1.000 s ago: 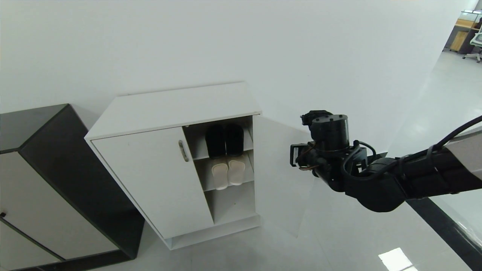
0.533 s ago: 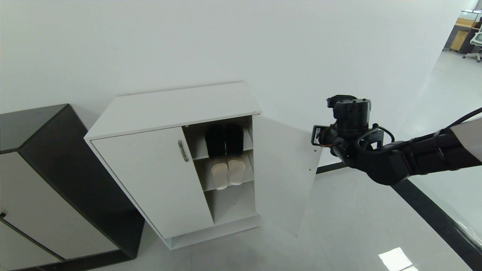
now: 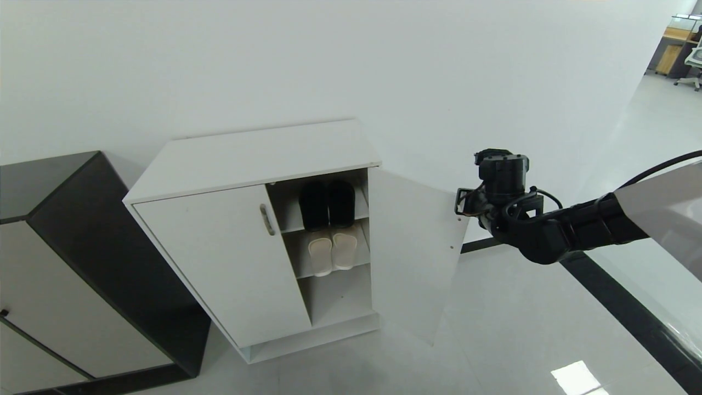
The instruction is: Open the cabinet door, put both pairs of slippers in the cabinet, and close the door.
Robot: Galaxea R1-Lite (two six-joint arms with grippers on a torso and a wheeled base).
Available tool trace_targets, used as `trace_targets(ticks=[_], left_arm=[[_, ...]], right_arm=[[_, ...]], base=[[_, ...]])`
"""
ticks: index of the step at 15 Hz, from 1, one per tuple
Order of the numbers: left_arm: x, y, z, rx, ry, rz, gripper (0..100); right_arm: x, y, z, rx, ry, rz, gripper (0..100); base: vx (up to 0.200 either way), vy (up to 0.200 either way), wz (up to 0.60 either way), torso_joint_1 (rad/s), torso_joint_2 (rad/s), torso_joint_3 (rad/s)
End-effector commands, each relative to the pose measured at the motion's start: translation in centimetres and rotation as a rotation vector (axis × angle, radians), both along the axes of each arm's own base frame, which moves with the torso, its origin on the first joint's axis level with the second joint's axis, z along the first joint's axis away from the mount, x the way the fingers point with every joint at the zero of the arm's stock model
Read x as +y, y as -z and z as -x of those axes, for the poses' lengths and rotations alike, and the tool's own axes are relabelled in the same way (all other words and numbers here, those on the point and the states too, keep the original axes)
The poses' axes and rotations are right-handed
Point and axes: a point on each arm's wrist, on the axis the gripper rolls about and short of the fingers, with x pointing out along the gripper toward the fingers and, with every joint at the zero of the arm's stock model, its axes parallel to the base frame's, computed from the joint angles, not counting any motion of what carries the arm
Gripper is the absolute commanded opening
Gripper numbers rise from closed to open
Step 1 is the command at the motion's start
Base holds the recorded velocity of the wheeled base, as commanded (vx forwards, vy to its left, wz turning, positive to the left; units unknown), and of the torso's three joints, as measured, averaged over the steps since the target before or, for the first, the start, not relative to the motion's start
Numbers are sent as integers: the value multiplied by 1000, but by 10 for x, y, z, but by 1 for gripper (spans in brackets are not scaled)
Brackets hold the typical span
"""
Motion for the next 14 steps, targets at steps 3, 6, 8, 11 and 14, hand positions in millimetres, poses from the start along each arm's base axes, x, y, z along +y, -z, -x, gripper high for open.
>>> trace_targets(ticks=[3, 6, 8, 11, 14], left_arm=[[0, 0, 0, 0, 0, -1, 0], [0, 0, 0, 0, 0, -1, 0], [0, 0, 0, 0, 0, 0, 0], [0, 0, 0, 0, 0, 0, 0], [0, 0, 0, 0, 0, 0, 0]], right_arm=[[6, 5, 3, 18, -14, 9, 0], [20, 2, 22, 28, -59, 17, 0], [38, -2, 47, 36, -125, 22, 0], [69, -6, 91, 46, -248, 33, 0], [69, -12, 114, 45, -300, 38, 0]], base=[[0, 0, 0, 0, 0, 0], [0, 0, 0, 0, 0, 0], [0, 0, 0, 0, 0, 0], [0, 0, 0, 0, 0, 0], [0, 0, 0, 0, 0, 0]])
